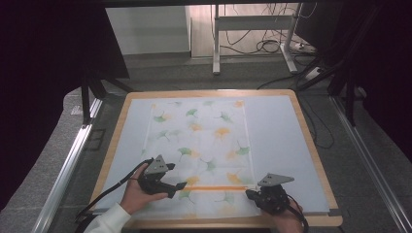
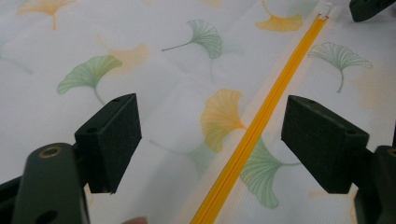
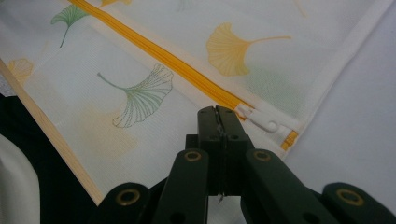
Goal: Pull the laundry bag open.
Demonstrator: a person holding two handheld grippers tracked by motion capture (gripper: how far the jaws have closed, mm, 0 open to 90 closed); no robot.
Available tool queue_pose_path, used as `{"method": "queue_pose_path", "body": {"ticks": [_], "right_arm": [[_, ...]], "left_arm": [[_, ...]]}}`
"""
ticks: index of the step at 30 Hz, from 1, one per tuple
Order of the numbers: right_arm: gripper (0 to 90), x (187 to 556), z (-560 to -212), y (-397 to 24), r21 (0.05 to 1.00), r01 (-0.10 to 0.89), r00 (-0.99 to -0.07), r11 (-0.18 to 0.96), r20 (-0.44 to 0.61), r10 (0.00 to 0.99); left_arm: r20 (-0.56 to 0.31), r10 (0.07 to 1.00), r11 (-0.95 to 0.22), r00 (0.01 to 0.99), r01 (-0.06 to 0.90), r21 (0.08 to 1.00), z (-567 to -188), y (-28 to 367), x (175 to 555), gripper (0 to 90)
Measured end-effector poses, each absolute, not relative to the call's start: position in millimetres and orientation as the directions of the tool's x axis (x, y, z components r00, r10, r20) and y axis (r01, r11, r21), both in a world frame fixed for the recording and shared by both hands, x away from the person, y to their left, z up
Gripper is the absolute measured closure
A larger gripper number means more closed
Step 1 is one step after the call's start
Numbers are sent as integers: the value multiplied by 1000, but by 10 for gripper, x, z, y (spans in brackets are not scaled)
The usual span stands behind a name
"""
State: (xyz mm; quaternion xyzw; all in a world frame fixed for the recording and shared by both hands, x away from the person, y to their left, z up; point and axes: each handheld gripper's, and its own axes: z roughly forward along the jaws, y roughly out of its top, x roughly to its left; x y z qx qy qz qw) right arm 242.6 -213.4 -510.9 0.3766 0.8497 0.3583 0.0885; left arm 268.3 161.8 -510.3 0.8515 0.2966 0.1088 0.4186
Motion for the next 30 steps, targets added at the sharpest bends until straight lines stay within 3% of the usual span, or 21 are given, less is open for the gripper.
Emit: {"method": "queue_pose_path", "body": {"ticks": [30], "right_arm": [[891,2381,-5154,-2188,651,597,-699,469,136,702]], "left_arm": [[-81,507,-536,858,387,751,-5077,960,2850,269]]}}
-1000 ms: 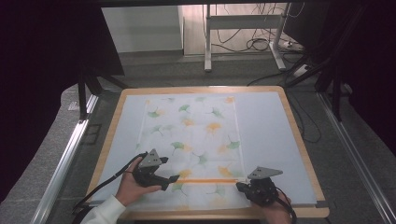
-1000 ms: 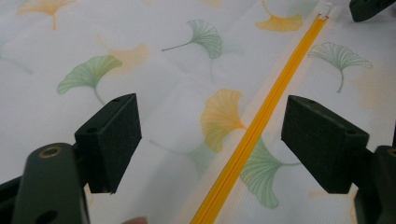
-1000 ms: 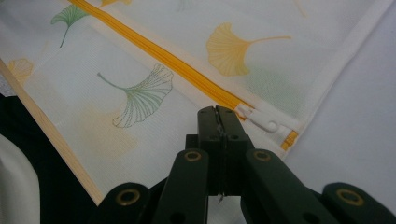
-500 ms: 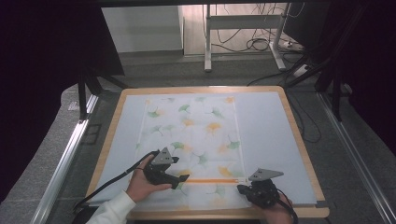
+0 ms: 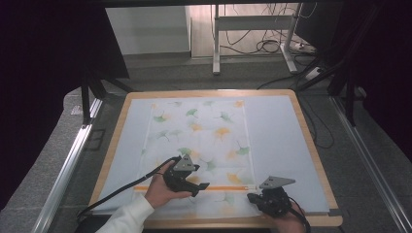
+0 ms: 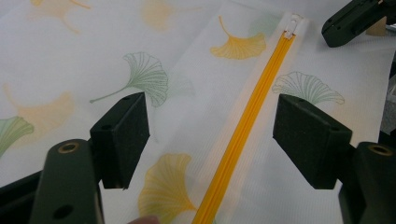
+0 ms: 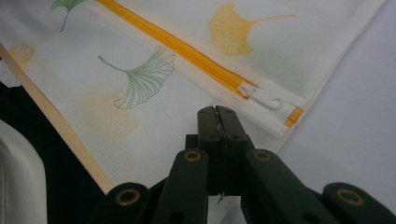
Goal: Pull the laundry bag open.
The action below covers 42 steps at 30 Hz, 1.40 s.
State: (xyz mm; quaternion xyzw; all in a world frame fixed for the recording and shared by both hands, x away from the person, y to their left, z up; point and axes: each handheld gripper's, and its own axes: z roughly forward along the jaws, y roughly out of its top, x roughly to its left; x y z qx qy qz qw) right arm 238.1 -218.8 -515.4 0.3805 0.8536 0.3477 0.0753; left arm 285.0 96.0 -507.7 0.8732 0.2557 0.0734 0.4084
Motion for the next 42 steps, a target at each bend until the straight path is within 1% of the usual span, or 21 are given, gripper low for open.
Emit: {"method": "queue_pose_path", "body": {"ticks": [4,7,10,16,18,24,26,29,32,34,40,41,42], "right_arm": [[891,2390,-5162,-2187,645,598,-703,476,137,698],[891,2392,-5168,-2179,641,602,-700,475,139,700],[891,2394,-5178,-2173,636,603,-701,482,134,700],[890,2395,-5188,-2169,626,607,-702,488,136,699],[889,2398,-5188,-2171,625,610,-701,488,138,700],[890,2397,-5189,-2168,626,614,-696,482,139,705],[890,2398,-5189,-2171,625,613,-697,483,140,704],[890,2400,-5192,-2172,627,608,-701,487,136,700],[890,2393,-5188,-2166,624,611,-700,487,140,700],[890,2394,-5190,-2165,624,611,-701,487,141,699],[890,2402,-5192,-2166,626,607,-705,490,139,696],[890,2402,-5192,-2166,625,608,-704,489,140,696],[890,2402,-5192,-2166,625,608,-704,489,140,697]], "left_arm": [[-84,504,-531,860,385,755,-5078,898,2859,273],[-70,491,-542,868,367,756,-5077,840,2859,273],[-84,487,-525,869,368,767,-5072,779,2858,273],[-67,472,-547,879,352,760,-5065,680,2876,273],[-82,473,-534,877,359,765,-5068,632,2880,278],[-46,451,-566,892,325,758,-5032,424,2868,282],[-56,438,-563,897,323,761,-5010,358,2870,293],[-46,432,-568,901,312,762,-4992,270,2877,299],[-80,444,-546,893,340,766,-5008,250,2915,314],[-72,451,-558,890,343,756,-5034,249,2939,317],[-82,450,-562,889,354,747,-5111,208,2968,327],[-79,448,-570,891,352,743,-5118,196,2972,329],[-46,437,-600,898,329,729,-5120,165,2965,326]]}}
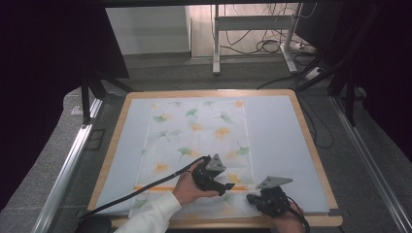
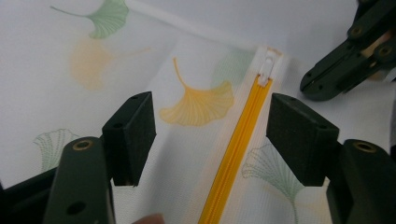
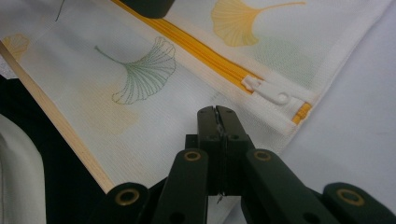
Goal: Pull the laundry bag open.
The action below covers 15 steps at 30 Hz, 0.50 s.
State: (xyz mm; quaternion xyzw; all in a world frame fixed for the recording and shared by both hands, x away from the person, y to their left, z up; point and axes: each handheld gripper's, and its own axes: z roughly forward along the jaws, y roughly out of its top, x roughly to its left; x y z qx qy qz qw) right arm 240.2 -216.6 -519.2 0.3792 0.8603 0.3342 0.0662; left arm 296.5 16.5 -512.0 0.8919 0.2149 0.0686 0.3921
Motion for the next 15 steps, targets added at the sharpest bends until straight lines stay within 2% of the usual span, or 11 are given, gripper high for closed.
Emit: {"method": "queue_pose_path", "body": {"ticks": [1,3,8,10,13,15], "right_arm": [[890,2402,-5192,-2166,625,608,-704,489,140,697],[890,2402,-5193,-2166,626,608,-704,489,139,697],[890,2398,-5193,-2167,626,608,-704,488,141,696],[890,2396,-5192,-2167,625,610,-703,487,144,696],[890,2398,-5192,-2168,625,610,-705,488,145,694],[890,2400,-5193,-2166,625,609,-706,489,145,694]], "left_arm": [[-34,424,-615,905,315,723,-5114,131,2952,327],[-67,406,-597,911,320,736,-5098,55,2925,326],[-18,389,-626,921,278,728,-5048,-124,2943,334],[-45,389,-606,920,292,739,-5039,-153,2984,347],[19,381,-657,924,256,709,-5049,-243,3013,349],[18,368,-663,930,249,706,-5046,-310,3011,347]]}}
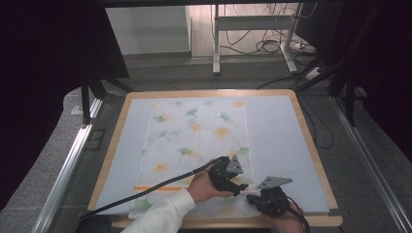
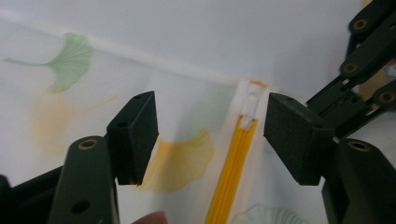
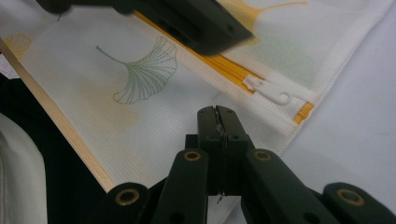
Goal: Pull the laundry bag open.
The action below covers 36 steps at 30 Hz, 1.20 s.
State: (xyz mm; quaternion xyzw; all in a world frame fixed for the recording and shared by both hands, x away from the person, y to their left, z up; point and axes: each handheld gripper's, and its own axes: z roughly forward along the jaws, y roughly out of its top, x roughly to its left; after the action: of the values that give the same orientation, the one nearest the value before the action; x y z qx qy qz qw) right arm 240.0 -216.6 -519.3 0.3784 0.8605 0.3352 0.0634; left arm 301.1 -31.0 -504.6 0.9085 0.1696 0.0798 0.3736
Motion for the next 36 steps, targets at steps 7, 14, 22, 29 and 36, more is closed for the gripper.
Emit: {"method": "queue_pose_path", "body": {"ticks": [7,14,22,29,36], "right_arm": [[890,2396,-5192,-2162,624,610,-706,489,147,692],[890,2402,-5194,-2162,623,610,-710,491,153,688],[890,2403,-5195,-2164,622,610,-709,491,153,688],[890,2406,-5197,-2163,623,610,-710,490,153,688],[890,2407,-5196,-2164,623,606,-714,495,150,684]], "left_arm": [[15,358,-663,934,243,708,-5054,-517,3017,365],[18,353,-685,936,245,686,-5148,-535,3087,384],[-2,355,-673,935,257,693,-5225,-581,3076,429],[-44,314,-675,948,256,692,-5241,-578,3077,573],[-78,295,-685,952,268,678,-5234,-568,3080,726]]}}
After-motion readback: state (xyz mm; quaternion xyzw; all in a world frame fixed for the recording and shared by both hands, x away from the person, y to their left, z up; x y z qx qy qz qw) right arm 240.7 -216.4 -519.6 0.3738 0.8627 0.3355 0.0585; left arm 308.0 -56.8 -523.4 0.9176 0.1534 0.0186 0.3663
